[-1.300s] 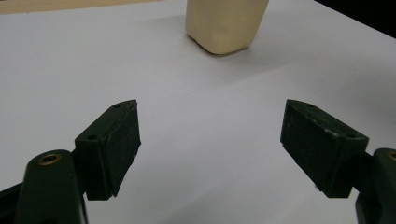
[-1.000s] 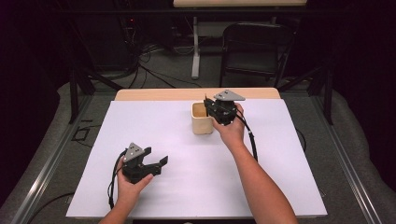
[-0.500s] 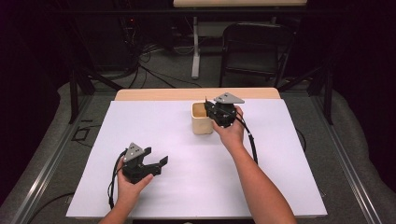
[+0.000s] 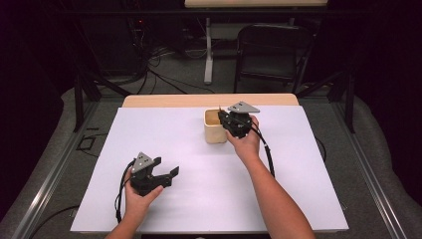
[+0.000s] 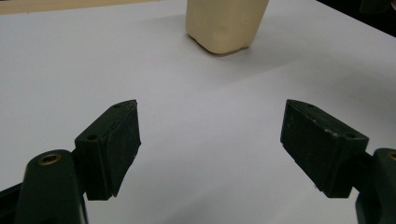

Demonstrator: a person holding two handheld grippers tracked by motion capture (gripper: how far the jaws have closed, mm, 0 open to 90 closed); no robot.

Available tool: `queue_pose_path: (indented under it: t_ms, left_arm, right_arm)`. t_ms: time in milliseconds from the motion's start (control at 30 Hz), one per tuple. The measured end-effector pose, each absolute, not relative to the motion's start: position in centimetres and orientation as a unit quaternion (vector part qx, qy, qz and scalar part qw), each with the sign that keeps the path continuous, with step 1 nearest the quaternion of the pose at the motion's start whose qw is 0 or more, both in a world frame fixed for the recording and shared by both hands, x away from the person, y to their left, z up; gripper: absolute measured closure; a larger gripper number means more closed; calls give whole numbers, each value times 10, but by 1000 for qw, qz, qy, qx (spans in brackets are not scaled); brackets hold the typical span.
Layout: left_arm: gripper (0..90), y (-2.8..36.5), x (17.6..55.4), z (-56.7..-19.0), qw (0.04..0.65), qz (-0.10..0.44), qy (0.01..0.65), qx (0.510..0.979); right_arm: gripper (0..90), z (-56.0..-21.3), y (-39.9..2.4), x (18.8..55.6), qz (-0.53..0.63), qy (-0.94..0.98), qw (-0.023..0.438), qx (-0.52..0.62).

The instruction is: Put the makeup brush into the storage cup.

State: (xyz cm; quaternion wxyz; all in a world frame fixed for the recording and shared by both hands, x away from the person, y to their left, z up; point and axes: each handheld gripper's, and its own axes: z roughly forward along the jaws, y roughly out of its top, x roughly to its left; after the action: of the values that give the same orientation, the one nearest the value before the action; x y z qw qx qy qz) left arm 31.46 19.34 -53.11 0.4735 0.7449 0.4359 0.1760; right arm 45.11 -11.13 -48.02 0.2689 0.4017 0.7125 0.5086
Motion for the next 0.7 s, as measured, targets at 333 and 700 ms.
queue_pose_path:
  t_ms: [333, 700]
  left_arm:
    - [200, 193, 315, -531, 473, 176, 436, 745]
    - [200, 194, 315, -531, 474, 176, 436, 745]
  right_arm:
    - [837, -484, -111, 450, 505, 716, 268, 401]
    - [837, -485, -109, 451, 502, 719, 268, 399]
